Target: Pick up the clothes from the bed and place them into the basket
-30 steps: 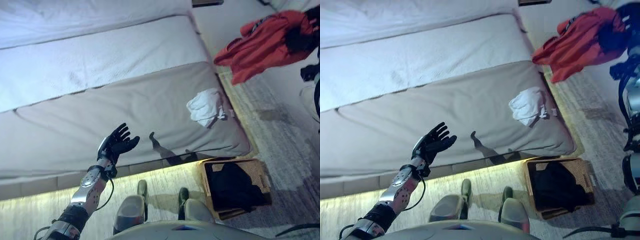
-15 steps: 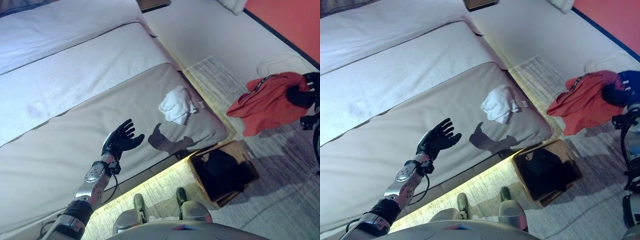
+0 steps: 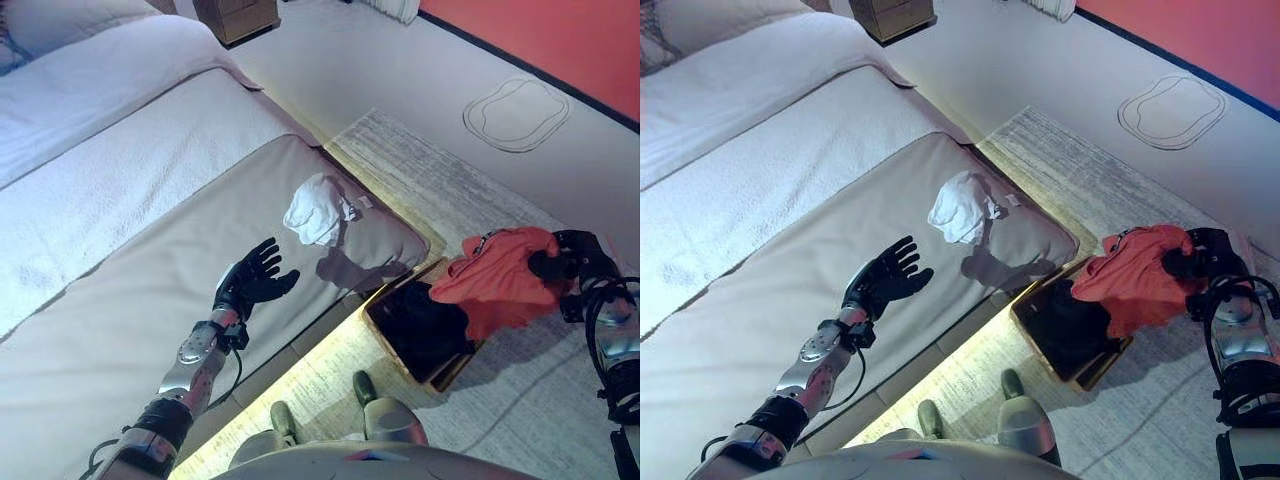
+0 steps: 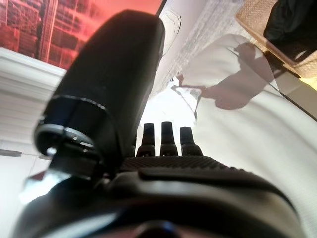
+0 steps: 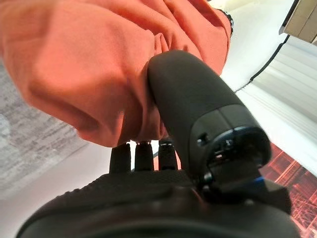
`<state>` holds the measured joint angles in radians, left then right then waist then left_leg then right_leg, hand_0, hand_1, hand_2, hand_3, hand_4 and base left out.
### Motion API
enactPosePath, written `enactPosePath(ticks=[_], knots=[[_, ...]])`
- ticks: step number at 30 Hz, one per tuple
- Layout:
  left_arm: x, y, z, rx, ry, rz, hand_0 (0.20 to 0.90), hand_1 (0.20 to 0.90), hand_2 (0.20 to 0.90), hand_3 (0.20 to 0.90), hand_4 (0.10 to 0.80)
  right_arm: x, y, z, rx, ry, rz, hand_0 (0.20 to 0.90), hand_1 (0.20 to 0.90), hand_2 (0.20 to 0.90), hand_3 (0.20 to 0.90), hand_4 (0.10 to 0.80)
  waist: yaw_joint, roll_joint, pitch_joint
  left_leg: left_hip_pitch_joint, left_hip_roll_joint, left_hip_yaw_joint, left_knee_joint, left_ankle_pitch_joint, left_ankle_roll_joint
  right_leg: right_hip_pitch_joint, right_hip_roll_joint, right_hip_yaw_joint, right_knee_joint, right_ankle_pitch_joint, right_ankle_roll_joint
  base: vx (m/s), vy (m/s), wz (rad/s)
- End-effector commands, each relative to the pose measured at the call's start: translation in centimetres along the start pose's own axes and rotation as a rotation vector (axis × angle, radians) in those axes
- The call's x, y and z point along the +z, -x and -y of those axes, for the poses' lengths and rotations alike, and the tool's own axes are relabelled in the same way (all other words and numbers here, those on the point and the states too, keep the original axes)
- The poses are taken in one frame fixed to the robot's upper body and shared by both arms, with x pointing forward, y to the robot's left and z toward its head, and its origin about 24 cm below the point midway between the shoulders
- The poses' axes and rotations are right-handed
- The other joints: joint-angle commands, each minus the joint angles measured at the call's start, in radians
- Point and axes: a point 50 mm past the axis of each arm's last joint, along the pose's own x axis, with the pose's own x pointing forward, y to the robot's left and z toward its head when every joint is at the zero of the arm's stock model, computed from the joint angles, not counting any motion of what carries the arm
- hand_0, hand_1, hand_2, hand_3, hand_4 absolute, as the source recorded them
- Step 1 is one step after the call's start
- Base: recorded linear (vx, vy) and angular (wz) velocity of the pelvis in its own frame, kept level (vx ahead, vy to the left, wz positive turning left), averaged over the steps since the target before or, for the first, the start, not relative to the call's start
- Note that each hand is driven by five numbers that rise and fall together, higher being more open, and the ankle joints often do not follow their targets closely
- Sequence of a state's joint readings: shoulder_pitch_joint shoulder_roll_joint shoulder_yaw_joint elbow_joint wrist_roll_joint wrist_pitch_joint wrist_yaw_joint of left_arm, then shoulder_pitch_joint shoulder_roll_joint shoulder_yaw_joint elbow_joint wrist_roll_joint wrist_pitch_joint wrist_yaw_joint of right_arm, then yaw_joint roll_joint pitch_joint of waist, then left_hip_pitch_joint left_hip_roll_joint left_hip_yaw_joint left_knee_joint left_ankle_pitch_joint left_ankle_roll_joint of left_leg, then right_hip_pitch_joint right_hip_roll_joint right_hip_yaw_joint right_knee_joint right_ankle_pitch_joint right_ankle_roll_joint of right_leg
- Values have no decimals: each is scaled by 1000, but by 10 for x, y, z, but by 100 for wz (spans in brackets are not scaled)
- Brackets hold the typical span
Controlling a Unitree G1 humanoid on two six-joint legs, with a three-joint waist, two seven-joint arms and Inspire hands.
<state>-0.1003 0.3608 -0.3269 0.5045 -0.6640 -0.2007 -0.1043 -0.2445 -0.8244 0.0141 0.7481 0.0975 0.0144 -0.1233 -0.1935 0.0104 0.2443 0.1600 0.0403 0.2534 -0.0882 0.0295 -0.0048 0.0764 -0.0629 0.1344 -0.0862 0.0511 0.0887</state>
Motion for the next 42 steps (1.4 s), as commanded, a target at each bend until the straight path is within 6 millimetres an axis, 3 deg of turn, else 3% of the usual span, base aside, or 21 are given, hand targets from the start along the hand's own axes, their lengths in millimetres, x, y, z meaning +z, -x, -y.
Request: enactPosePath(ticks=[1,8,14,15,16,17,24,34,37,42], knots=[[26,-12,19,-95,-49,158,900,900,900,900,800,43,-12,24,-127,-36,163,300,300,300,200,100,28,-15,-80,-54,12,-28,117,-166,-5,-105,13,-22,82,-10,6,0,0,0],[18,-7,16,-93,-47,144,900,900,900,900,800,34,-12,14,-110,-29,125,300,300,300,200,100,31,4,-65,-46,12,-35,90,-154,-11,-107,9,-33,71,-8,6,2,-27,2],[27,-9,13,-79,-44,177,900,900,900,900,800,34,-12,12,-125,-35,111,300,300,300,200,100,34,19,-42,-59,10,-41,83,-144,-15,-119,5,-45,71,-6,7,-54,-11,3],[29,-10,13,-79,-42,186,900,900,900,900,800,36,-12,10,-129,-34,111,679,679,679,642,542,33,23,-37,-61,9,-41,81,-143,-15,-120,5,-46,70,-7,6,-37,3,2],[29,-10,13,-79,-42,187,900,900,900,900,800,36,-12,10,-129,-34,111,832,832,832,820,720,33,24,-36,-61,9,-40,81,-143,-15,-120,5,-46,70,-7,6,-31,3,1],[29,-11,14,-83,-43,190,900,900,900,900,800,36,-12,9,-132,-34,109,900,900,900,900,800,33,27,-34,-62,7,-40,81,-143,-15,-120,4,-46,68,-6,6,0,0,0],[26,-8,15,-94,-34,192,900,900,900,900,800,29,-11,7,-133,-26,87,900,900,900,900,800,32,40,-33,-54,6,-41,76,-143,-16,-115,1,-44,64,-7,7,0,0,0],[26,-7,8,-58,-27,195,900,900,900,900,800,3,-7,-1,-89,-14,-26,900,900,900,900,800,41,23,-40,-46,12,-48,75,-143,-18,-107,3,-44,62,-6,6,1,-3,0],[26,-6,7,-58,-32,193,900,900,900,900,800,4,-8,-2,-92,-17,-19,900,900,900,900,800,47,20,-40,-46,10,-57,77,-144,-16,-106,4,-45,66,-8,4,10,-9,1],[26,-6,6,-43,-20,194,900,900,900,900,800,27,-12,0,-135,4,48,900,900,900,900,800,62,19,-35,-52,8,-86,87,-144,-17,-103,5,-51,81,-18,-1,36,-20,7]])
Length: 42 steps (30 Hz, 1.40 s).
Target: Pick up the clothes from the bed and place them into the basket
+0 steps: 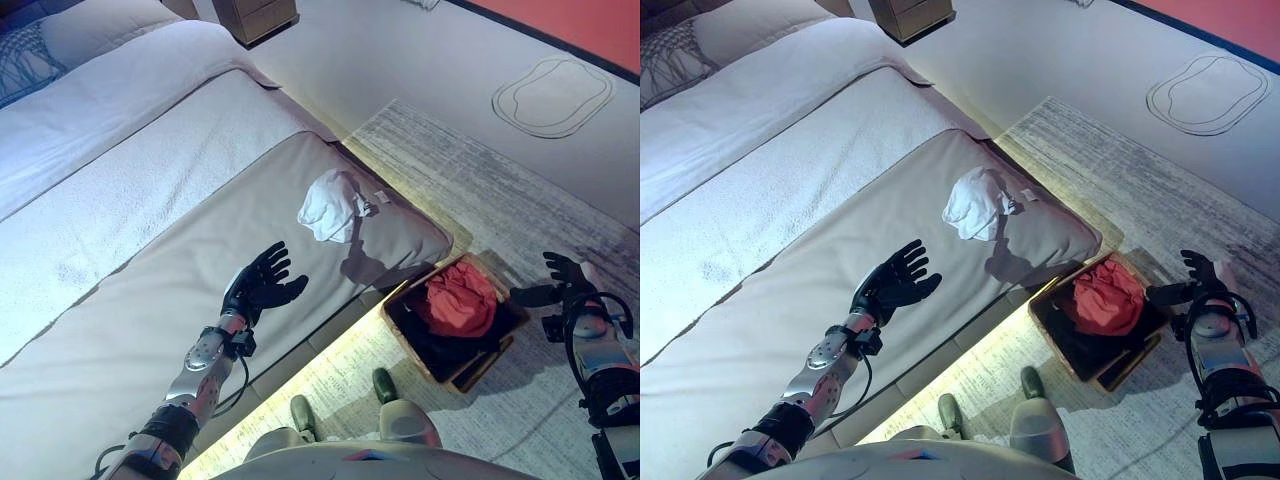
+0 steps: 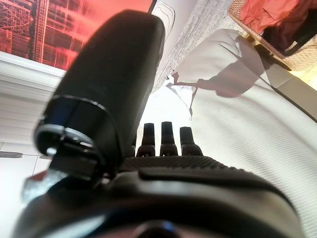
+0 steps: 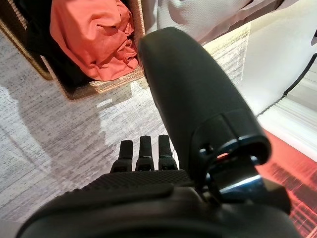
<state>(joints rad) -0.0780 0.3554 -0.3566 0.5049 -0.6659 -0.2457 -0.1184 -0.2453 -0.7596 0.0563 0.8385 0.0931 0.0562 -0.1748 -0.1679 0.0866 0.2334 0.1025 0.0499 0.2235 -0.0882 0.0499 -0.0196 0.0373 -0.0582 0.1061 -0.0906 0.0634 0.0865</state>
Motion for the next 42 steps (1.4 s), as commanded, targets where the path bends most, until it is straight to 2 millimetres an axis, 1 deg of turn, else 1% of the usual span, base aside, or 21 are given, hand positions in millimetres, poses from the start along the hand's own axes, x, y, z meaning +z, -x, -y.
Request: enactPosePath(ticks=[1,2,4,5,6,8,11,14,17,20,22,23,26,27,30,32,34,37,38,42], knots=[[33,-11,1,-15,-22,185,900,900,900,900,800,62,-10,27,-161,-13,199,900,900,900,900,800,40,-57,-22,2,-3,-62,90,-164,-3,-63,-1,-24,87,-32,0,16,-20,18],[33,-12,1,-16,-21,183,900,900,900,900,800,78,-10,29,-165,2,235,900,900,900,900,800,47,-55,-16,-4,-4,-74,95,-163,-4,-64,-2,-31,93,-37,-3,19,-13,12],[32,-13,2,-8,-13,175,900,900,900,900,800,92,-11,30,-168,43,267,900,900,900,900,800,52,-54,-12,-10,-4,-82,101,-162,-7,-67,-4,-39,101,-42,-6,41,-7,7],[30,-14,2,-6,-4,169,900,900,900,900,800,106,-12,35,-180,65,283,900,900,900,900,800,60,-50,-6,-14,0,-88,106,-158,-13,-71,-8,-54,114,-50,-11,47,5,10],[29,-14,3,-5,4,167,900,900,900,900,800,116,-12,39,-187,66,299,900,900,900,900,800,68,-47,1,-19,1,-96,110,-155,-17,-75,-11,-66,126,-58,-15,29,11,16],[29,-15,6,-15,14,170,900,900,900,900,800,129,-12,46,-212,74,327,900,900,900,900,800,84,-39,17,-38,-1,-118,117,-150,-21,-90,-15,-91,158,-77,-24,-10,10,22],[30,-17,9,-20,34,171,900,900,900,900,800,155,-10,61,-256,97,385,900,900,900,900,800,108,-23,48,-79,-12,-154,152,-147,-28,-121,-25,-130,206,-103,-39,-21,4,35],[32,-18,9,-14,70,190,900,900,900,900,800,190,-3,84,-318,92,465,900,900,900,900,800,136,0,95,-147,-31,-183,213,-148,-33,-172,-37,-166,267,-132,-59,-61,19,38],[34,-18,10,-7,98,216,900,900,900,900,800,223,6,100,-349,6,534,900,900,900,900,800,161,19,154,-239,-46,-213,279,-145,-29,-251,-47,-197,354,-161,-78,-89,24,29],[33,-15,8,4,118,223,900,900,900,900,800,247,17,113,-412,-25,591,900,900,900,900,800,181,31,203,-316,-64,-238,337,-145,-23,-320,-50,-213,425,-182,-95,-70,15,20],[32,-12,7,7,129,226,900,900,900,900,800,262,25,119,-450,-37,628,900,900,900,900,800,194,40,226,-365,-77,-247,372,-147,-18,-367,-53,-224,473,-198,-104,-56,5,45],[33,-11,8,0,131,233,900,900,900,900,800,270,30,125,-472,-52,646,900,900,900,900,800,202,44,243,-391,-86,-251,394,-149,-13,-394,-54,-228,501,-203,-107,-60,-2,43],[40,-8,9,-15,149,264,900,900,900,900,800,292,44,140,-537,-89,689,900,900,900,900,800,222,49,287,-481,-113,-261,486,-164,0,-468,-57,-237,580,-224,-120,-70,-19,30],[43,-7,9,-19,155,274,900,900,900,900,800,298,49,144,-561,-93,696,900,900,900,900,800,231,50,287,-531,-124,-258,523,-179,8,-515,-59,-240,622,-235,-123,-55,-27,28],[54,-3,10,-39,165,314,900,900,900,900,800,309,58,152,-606,-89,704,900,900,900,900,800,249,52,287,-651,-142,-239,619,-213,23,-625,-58,-245,720,-260,-127,-46,-24,21],[61,-2,12,-51,169,342,900,900,900,900,800,312,61,155,-628,-79,697,900,900,900,900,800,256,55,287,-718,-147,-230,675,-229,30,-682,-57,-245,772,-272,-132,-42,-26,15],[71,2,13,-49,177,379,900,900,900,900,800,309,60,159,-627,-91,670,900,900,900,900,800,265,60,287,-795,-152,-224,744,-247,39,-745,-58,-248,838,-289,-137,-16,-42,12],[79,4,12,-44,184,410,900,900,900,900,800,305,56,160,-625,-111,642,900,900,900,900,800,274,65,287,-850,-153,-223,787,-259,46,-799,-60,-250,886,-303,-141,10,-63,5],[80,6,12,-38,190,413,900,900,900,900,800,302,52,158,-619,-114,625,900,900,900,900,800,280,67,287,-858,-153,-223,823,-292,47,-806,-58,-246,922,-335,-136,48,-100,0],[89,11,10,-49,197,436,900,900,900,900,800,295,45,163,-597,-131,568,900,900,900,900,800,301,77,287,-943,-151,-228,885,-302,59,-889,-57,-249,990,-355,-144,-3,-83,4]])
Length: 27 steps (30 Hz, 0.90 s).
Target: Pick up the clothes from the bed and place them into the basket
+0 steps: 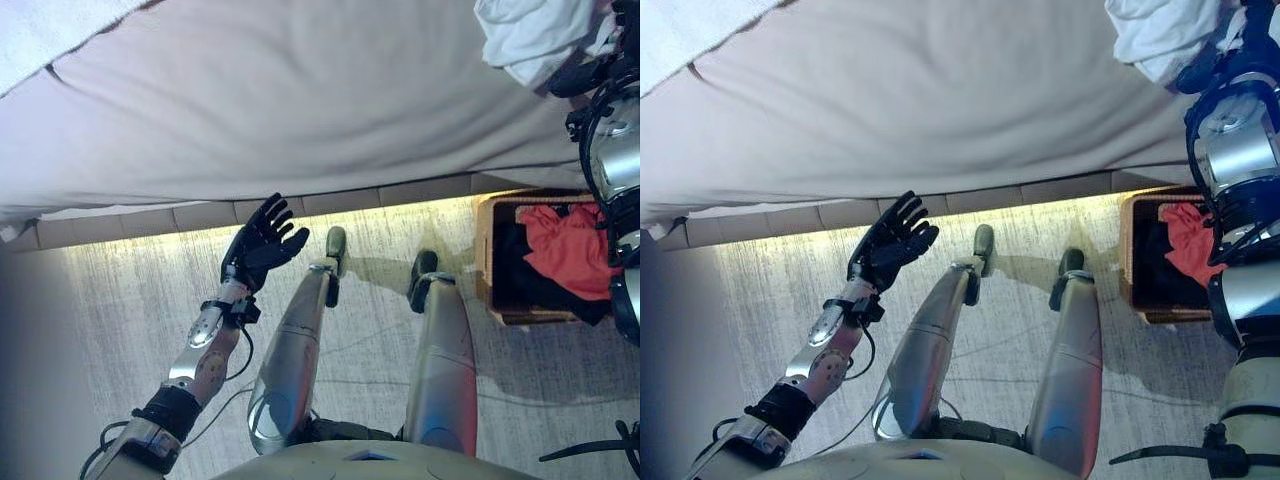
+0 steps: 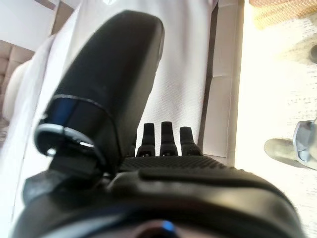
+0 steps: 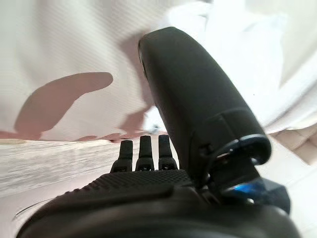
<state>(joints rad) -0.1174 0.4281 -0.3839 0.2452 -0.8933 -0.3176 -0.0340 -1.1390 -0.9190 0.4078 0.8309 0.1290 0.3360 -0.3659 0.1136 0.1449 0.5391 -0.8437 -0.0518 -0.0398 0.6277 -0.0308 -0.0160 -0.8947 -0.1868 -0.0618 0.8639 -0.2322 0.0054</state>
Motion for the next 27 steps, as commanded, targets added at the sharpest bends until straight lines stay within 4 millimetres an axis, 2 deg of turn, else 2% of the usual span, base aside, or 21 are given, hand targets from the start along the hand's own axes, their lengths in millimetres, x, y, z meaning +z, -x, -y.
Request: enactPosePath(ticks=[1,5,11,16,22,27], knots=[[28,12,-2,-7,28,153,900,900,900,900,800,32,-9,48,-146,-24,114,900,900,900,900,800,22,21,-19,-8,-48,35,181,-226,58,32,71,-81,47,-63,-65,-12,-47,0],[32,13,-2,-5,17,163,900,900,900,900,800,35,-11,48,-118,-68,134,900,900,900,900,800,34,26,-19,-53,-55,31,229,-242,67,-11,71,-82,94,-77,-68,-5,-50,0],[36,16,-7,23,4,157,900,900,900,900,800,55,-6,51,-99,-295,260,900,900,900,900,800,50,27,-19,-91,-68,15,278,-254,68,-42,69,-89,132,-88,-68,0,-24,2],[37,20,-12,33,-7,150,900,900,900,900,800,70,-4,56,-107,-375,319,900,900,900,900,800,64,25,-19,-89,-72,5,278,-250,69,-35,73,-97,134,-89,-69,5,-22,1],[40,28,-22,61,-29,154,900,900,900,900,800,91,0,69,-139,-506,374,900,900,900,900,800,83,5,-19,-73,-70,-15,273,-246,68,-11,80,-112,132,-97,-76,25,-54,3],[44,33,-27,73,-41,171,900,900,900,900,800,97,1,75,-148,-571,369,900,900,900,900,800,97,-4,-19,-82,-73,-24,299,-253,68,-12,78,-123,154,-107,-80,32,-49,10]])
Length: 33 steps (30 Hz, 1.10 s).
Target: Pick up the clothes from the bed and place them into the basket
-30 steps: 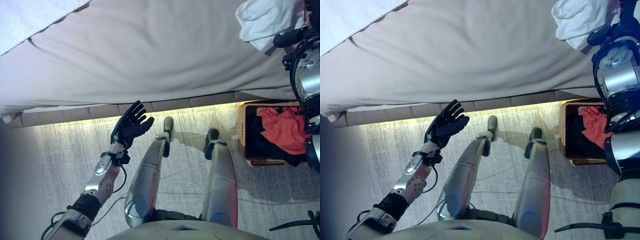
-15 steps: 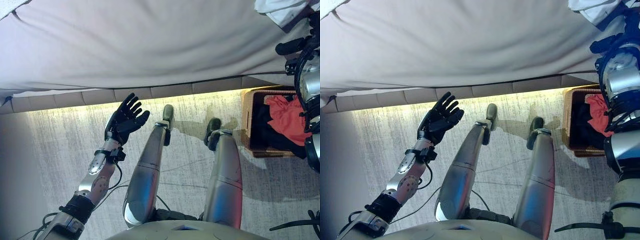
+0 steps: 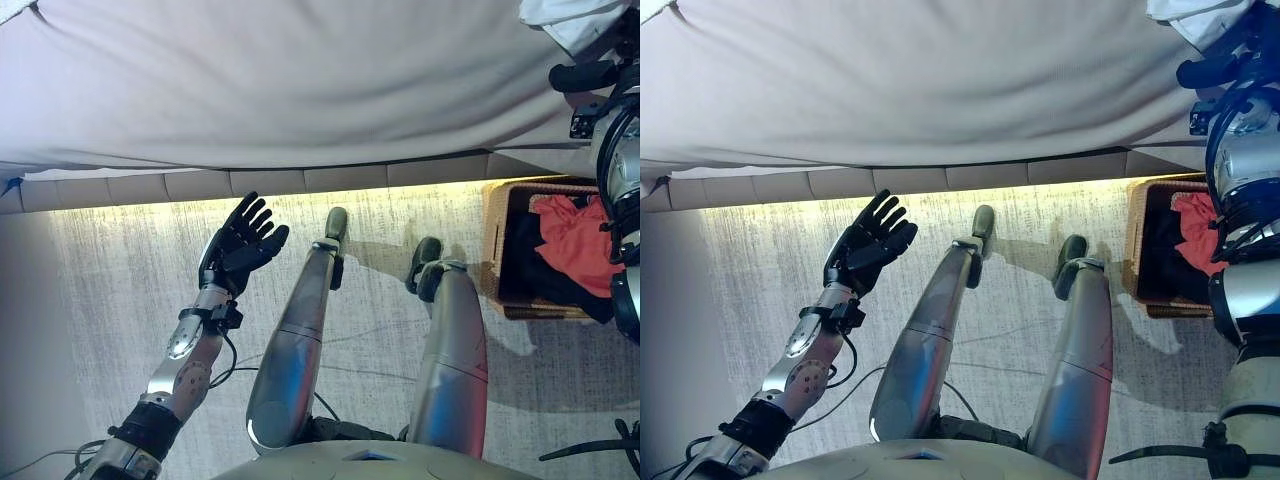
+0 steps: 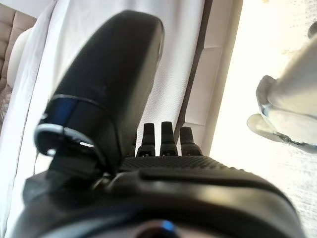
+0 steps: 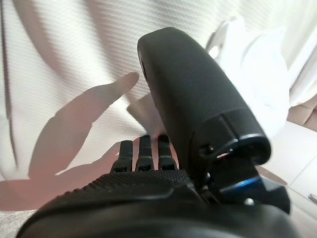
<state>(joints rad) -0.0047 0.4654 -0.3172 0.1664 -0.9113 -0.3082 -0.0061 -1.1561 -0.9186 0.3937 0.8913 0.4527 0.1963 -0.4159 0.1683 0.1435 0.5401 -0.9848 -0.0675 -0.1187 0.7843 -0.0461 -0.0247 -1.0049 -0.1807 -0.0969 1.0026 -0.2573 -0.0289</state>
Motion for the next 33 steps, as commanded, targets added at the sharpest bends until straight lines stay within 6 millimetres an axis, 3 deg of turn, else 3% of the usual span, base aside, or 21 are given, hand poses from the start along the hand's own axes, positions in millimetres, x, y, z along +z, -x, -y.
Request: enactPosePath(ticks=[1,12,19,20,21,33], knots=[[41,9,-9,-20,-48,177,900,900,900,900,800,117,7,37,-78,-253,413,900,900,900,900,800,47,-4,-20,55,-58,51,148,-237,78,95,72,-90,20,-83,-46,28,-43,8],[48,15,-14,-1,-66,208,900,900,900,900,800,121,6,38,-89,-388,417,900,900,900,900,800,78,7,-20,1,-69,31,175,-233,85,46,73,-94,58,-98,-55,21,-23,6],[46,17,-17,-8,-79,194,900,900,900,900,800,137,15,43,-25,-688,547,900,900,900,900,800,88,13,-20,-10,-70,24,172,-230,86,37,70,-100,69,-106,-54,30,-25,5],[46,19,-18,-8,-79,190,900,900,900,900,800,137,18,45,-22,-751,570,695,695,695,661,561,89,14,-20,-13,-74,21,175,-231,87,35,70,-101,71,-107,-52,0,0,0],[47,19,-19,-10,-81,192,900,900,900,900,800,136,18,47,-30,-770,572,300,300,300,200,100,88,12,-20,-12,-74,20,172,-232,89,36,72,-100,70,-107,-52,20,-19,8],[47,23,-22,-7,-80,201,900,900,900,900,800,120,7,58,-121,-716,490,300,300,300,200,100,94,14,-20,-6,-71,26,172,-232,90,44,68,-105,57,-97,-52,-1,10,4]])
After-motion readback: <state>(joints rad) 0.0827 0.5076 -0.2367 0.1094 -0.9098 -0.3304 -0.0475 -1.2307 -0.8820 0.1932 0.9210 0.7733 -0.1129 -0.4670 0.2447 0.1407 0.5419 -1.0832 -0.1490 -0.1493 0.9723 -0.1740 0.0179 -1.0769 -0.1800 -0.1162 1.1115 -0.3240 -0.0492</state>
